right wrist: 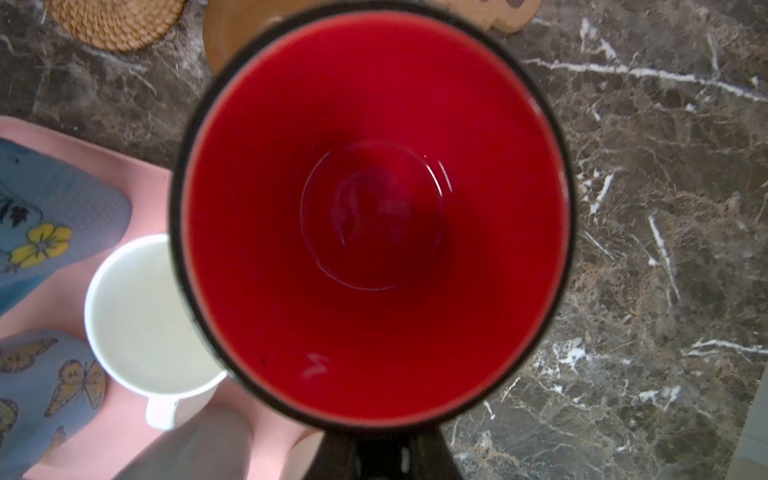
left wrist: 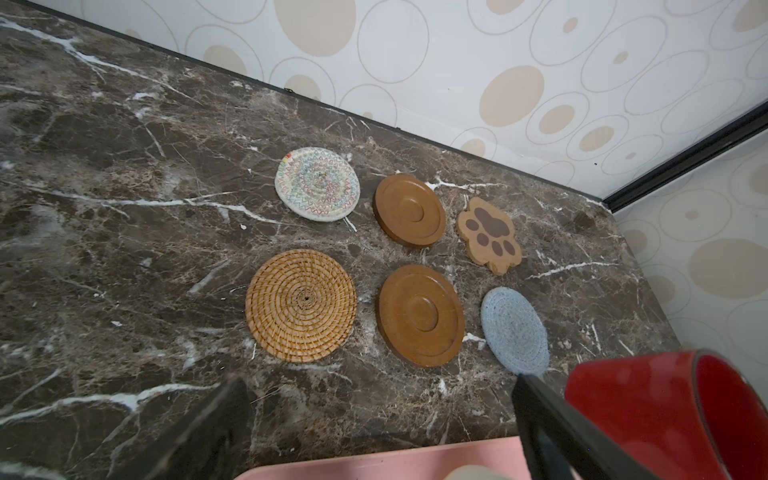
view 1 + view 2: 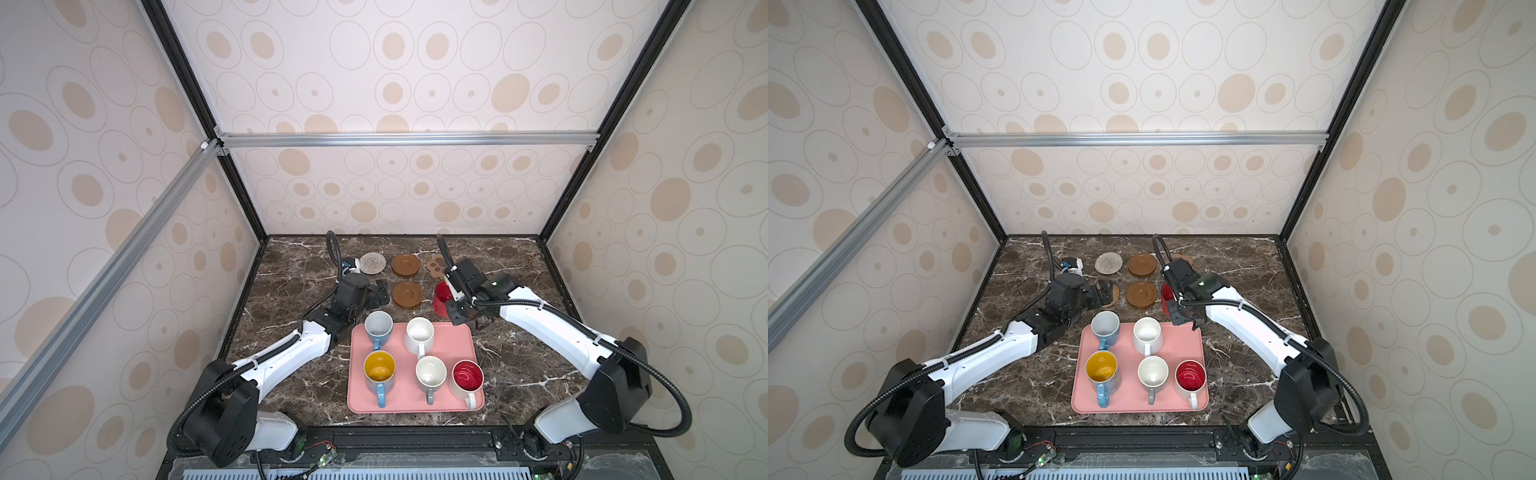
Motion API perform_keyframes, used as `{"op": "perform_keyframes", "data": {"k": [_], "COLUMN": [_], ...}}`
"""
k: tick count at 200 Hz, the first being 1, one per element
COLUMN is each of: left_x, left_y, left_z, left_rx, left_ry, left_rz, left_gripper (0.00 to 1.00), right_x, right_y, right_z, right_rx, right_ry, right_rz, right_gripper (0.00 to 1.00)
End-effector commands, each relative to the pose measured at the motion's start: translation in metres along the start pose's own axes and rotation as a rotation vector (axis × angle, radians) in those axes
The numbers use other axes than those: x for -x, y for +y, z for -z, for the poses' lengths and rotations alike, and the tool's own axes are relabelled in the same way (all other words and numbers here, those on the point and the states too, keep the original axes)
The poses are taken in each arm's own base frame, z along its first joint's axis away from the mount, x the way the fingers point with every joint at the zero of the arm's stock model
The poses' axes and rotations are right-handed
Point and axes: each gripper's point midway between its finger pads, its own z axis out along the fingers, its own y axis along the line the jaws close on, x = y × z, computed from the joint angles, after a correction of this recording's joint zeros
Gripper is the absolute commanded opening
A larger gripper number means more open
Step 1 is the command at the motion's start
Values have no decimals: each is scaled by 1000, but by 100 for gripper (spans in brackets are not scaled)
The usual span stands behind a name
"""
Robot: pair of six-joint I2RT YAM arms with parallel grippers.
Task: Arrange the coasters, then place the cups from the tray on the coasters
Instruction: 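Lift the red mug off the tray and carry it toward the cork paw coaster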
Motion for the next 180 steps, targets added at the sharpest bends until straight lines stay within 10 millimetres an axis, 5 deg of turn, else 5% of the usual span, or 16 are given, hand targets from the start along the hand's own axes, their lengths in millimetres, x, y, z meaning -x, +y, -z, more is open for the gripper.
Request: {"op": "perform_keyframes", "data": {"k": [1, 74, 180], "left_x": [13, 2, -14], "left_y": [-4, 13, 7], "left_z": [16, 35, 19], "left_rx": [12, 27, -21], "left_ry": [0, 9, 94], "left_rz": [-43, 2, -3], "left_gripper": [100, 100, 100], "right_x": [33, 90, 153], "right_y": [-12, -34, -56], "right_z": [3, -28, -79], "right_rx": [-36, -16, 69], "right_ry": [-56, -44, -57], "right_rz": [-3, -50, 141], "right_gripper": [5, 4, 5]}}
